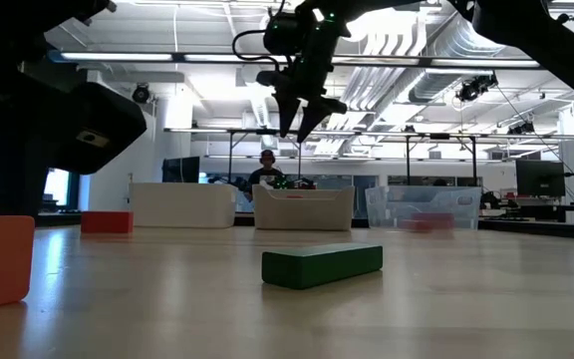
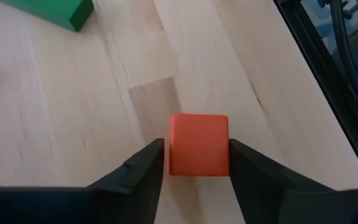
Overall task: Sort & place blocks by color
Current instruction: Put the orange block into the gray bin
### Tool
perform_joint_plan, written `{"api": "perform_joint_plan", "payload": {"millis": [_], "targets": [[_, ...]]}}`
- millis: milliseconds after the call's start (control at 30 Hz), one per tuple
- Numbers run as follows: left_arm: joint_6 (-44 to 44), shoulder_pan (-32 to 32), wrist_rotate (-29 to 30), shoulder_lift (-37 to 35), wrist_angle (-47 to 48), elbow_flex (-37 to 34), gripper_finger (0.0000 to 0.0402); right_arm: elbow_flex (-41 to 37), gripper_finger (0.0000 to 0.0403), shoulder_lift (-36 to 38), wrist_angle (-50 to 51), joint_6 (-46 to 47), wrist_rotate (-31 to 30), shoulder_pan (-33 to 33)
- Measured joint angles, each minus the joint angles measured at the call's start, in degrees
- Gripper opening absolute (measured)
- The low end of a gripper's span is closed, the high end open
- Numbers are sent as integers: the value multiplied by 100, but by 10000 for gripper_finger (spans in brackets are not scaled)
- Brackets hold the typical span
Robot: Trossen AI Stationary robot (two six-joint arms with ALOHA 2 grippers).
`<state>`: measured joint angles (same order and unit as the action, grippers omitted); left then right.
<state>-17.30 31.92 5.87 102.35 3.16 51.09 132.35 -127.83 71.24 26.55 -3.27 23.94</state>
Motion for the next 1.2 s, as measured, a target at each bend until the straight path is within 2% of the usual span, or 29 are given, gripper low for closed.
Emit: {"api": "perform_joint_plan", "payload": {"millis": [233,400,633,833,1067,1200], "targets": [[98,-149,-129,-9,-17,0,101,0,172,0,0,28,2,0],[207,-451,-399,-57,71,0,101,0,172,0,6,44,51,0],[756,-937,-344,-584,869,-2,101,0,172,0,175,-138,391,0],[1336,-1322,-298,-1058,1253,-2,101,-1,172,0,358,-201,410,0],[2054,-1760,152,-1633,1810,-2,101,0,172,0,480,-199,429,0],[2443,-2123,277,-1987,1991,-2,101,-2,172,0,555,-207,675,2]]}}
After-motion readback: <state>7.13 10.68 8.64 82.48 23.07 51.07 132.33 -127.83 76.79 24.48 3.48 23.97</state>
